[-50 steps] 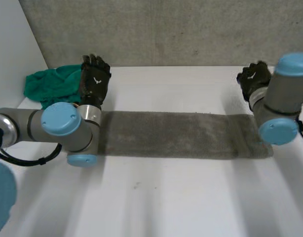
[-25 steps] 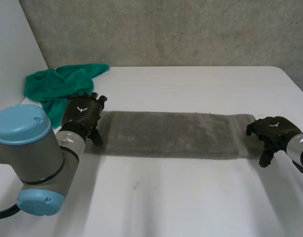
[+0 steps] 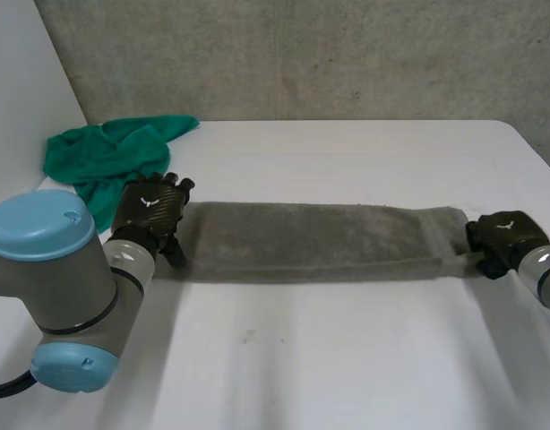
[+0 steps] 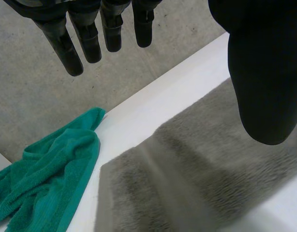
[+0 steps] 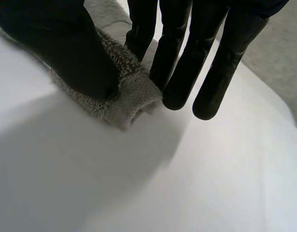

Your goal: Fold the laundry.

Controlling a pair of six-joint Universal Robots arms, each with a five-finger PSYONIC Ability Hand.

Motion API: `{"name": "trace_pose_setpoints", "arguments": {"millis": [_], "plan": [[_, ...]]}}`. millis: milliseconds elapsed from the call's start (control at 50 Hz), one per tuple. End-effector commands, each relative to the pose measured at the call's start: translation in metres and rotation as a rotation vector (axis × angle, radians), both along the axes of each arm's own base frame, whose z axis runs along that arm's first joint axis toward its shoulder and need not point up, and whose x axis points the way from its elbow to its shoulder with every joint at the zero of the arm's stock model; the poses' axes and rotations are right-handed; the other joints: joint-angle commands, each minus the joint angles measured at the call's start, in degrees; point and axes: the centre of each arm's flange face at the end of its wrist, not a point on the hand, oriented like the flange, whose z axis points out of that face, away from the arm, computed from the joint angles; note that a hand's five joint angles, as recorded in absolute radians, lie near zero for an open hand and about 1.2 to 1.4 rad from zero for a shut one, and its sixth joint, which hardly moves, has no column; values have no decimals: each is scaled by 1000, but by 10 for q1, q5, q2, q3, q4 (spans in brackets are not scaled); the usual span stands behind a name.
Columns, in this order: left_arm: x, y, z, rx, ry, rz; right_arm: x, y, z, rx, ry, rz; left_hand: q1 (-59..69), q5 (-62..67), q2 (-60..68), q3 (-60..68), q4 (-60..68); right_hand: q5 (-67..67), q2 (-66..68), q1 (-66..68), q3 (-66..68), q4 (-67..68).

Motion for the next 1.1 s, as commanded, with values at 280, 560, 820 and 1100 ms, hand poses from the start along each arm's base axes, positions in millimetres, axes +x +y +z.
{"name": "trace_pose_setpoints", "arguments": {"millis": [280, 560, 820, 1100], "plan": [[3, 4, 11, -7, 5, 4, -58, -62, 77, -350, 380, -116, -16, -26, -18, -23, -17, 139, 128, 249, 125, 119], [2, 3, 14, -19, 7, 4, 195, 99, 71, -490, 124, 808, -16, -26, -18, -23, -17, 139, 128, 249, 125, 119], [-11, -6, 16, -44, 7, -21, 205, 116, 33, -273, 20, 790, -16, -26, -18, -23, -17, -561, -572, -451, -575, -581], [-79, 13, 4, -81, -12, -215, 88, 69, 41, 61, -195, 249, -16, -26, -18, -23, -17, -561, -572, -451, -575, -581]]}}
